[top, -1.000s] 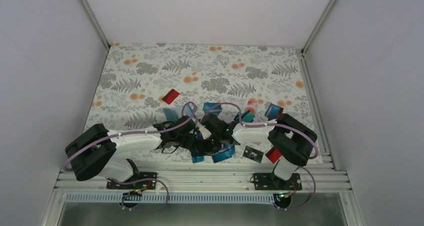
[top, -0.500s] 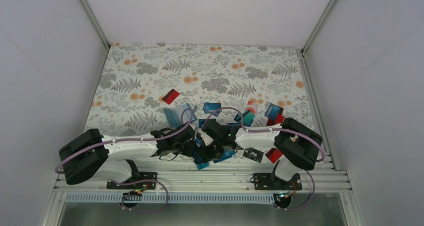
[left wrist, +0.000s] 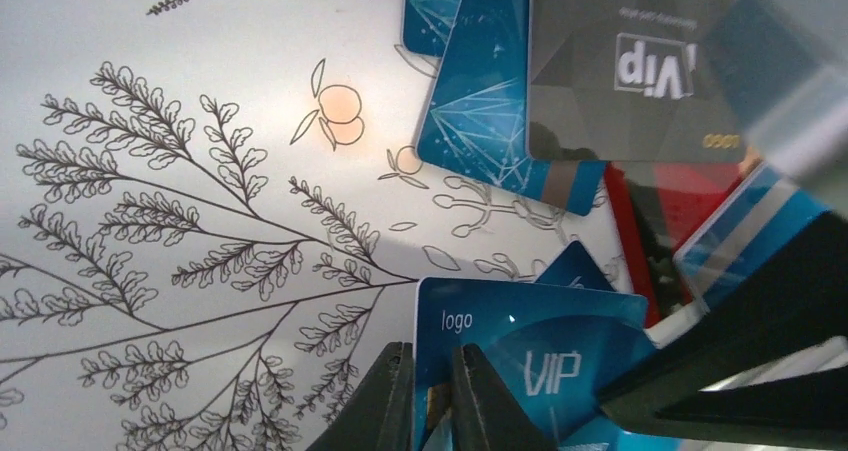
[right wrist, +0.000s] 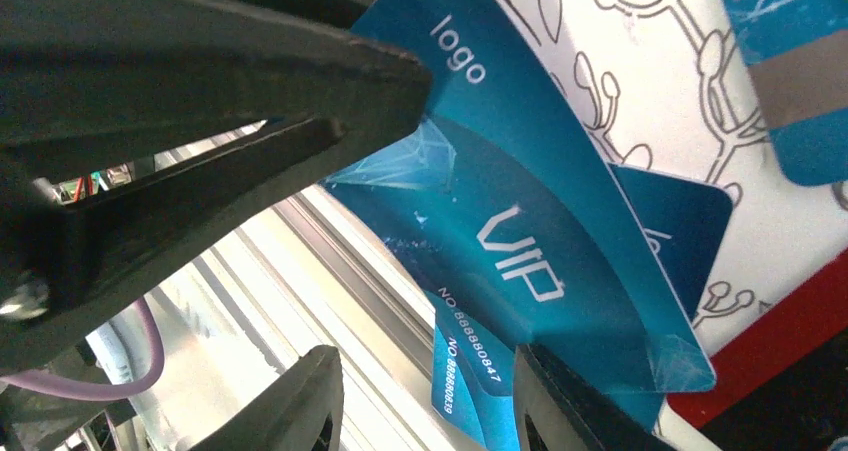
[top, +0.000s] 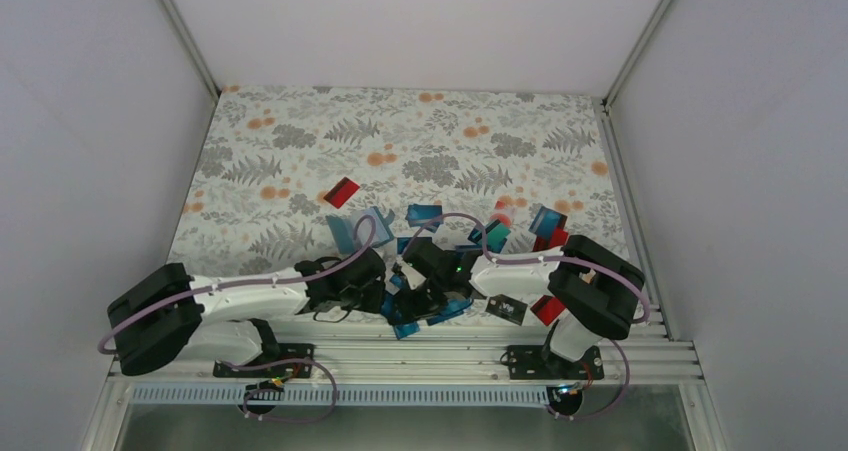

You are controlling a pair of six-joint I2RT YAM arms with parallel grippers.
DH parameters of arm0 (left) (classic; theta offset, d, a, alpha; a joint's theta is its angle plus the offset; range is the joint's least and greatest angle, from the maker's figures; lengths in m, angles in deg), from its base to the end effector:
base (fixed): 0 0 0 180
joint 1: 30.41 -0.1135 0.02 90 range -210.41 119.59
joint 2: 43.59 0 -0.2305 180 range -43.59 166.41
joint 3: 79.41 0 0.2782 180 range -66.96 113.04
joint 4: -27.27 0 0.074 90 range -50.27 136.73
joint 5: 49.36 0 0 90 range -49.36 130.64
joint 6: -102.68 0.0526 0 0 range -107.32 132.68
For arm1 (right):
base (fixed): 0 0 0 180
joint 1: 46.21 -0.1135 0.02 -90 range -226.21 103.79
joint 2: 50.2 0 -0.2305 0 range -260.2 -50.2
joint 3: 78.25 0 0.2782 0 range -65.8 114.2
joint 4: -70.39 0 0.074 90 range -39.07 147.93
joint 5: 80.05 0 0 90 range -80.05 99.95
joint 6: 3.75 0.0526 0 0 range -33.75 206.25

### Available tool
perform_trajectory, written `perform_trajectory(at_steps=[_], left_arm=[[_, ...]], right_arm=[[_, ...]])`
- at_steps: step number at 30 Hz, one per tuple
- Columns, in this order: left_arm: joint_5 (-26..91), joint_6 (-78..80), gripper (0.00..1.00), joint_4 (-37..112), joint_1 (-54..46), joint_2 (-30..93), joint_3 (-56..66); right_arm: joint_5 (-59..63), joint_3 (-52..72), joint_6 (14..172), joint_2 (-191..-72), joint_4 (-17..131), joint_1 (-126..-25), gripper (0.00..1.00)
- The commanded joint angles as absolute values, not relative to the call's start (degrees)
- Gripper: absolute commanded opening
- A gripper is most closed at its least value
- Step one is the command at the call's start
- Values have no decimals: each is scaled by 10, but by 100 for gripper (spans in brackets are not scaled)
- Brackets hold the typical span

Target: Put the credit cards into the card holder

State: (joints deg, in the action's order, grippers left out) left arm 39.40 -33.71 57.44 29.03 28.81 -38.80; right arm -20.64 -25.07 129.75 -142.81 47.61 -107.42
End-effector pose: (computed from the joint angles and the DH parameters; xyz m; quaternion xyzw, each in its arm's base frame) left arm 0.1242 -0.2126 0.0749 0.1128 0.9636 -0.1996 0.1377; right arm 0.1215 0.2767 0.0615 0.2067 -0.9154 -0.3398 0.0613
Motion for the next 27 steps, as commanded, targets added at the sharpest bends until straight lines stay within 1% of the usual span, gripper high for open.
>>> perform_trajectory(at_steps=[1,2,3,7,12,15,17,19,22,25,27], left_arm=[[366,-357,7,587,299,260,-379],[369,-359,4,590,299,255,-377],[372,-360,3,592,298,251,-374],[387,-366,2,604,296,243,-367],[412,-369,2,627,285,240,-346],[421,-349,2,639,266,235,-314],[422,-326,2,650,249,236,-287],[409,-288,2,662,231,239,-256],[368,-206,2,693,204,250,-200],[334,-127,2,762,187,263,-122],[309,-91,2,792,183,267,-82]], right_arm=[[-120,-255,1297,-1450,449,-1079,44],[-116,-252,1297,-1451,449,-1078,44],[-113,-249,1297,-1451,450,-1078,44],[-100,-241,1293,-1448,448,-1068,43],[-95,-234,1273,-1399,444,-1033,47],[-114,-222,1240,-1367,437,-999,52],[-138,-216,1208,-1343,432,-963,57],[-169,-212,1174,-1324,429,-932,64],[-212,-198,1105,-1302,418,-892,71],[-245,-180,1040,-1283,405,-877,74],[-260,-171,1007,-1268,401,-874,75]])
